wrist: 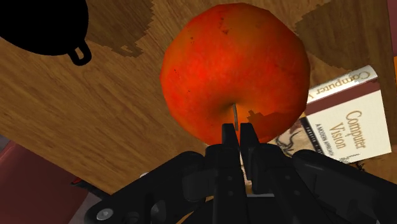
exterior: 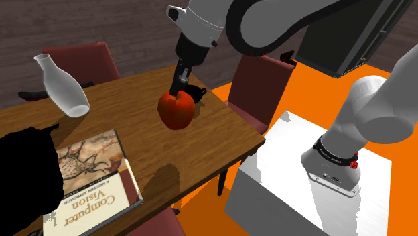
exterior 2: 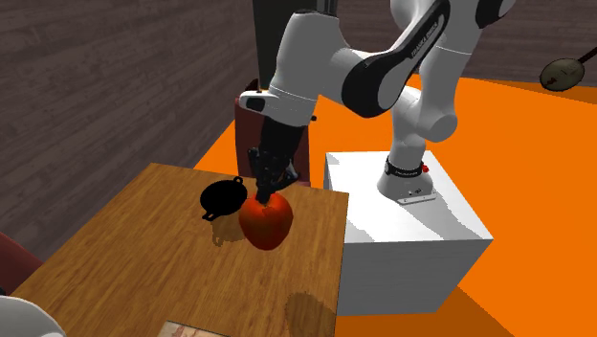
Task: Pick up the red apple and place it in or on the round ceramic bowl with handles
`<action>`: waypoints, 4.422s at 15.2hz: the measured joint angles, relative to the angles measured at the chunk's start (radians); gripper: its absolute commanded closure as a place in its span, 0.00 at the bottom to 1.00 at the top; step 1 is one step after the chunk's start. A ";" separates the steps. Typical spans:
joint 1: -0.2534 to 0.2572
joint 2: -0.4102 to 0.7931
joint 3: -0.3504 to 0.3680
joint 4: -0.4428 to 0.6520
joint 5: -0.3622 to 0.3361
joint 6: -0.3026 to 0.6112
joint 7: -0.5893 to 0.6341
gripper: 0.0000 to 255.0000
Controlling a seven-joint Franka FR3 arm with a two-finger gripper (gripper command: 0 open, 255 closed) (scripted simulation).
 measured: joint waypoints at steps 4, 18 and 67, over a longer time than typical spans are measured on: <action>0.000 -0.019 -0.003 0.038 0.000 -0.055 0.005 1.00; -0.021 -0.036 -0.048 0.192 0.004 -0.233 -0.037 1.00; -0.180 0.247 -0.276 0.336 0.124 -0.176 -0.514 1.00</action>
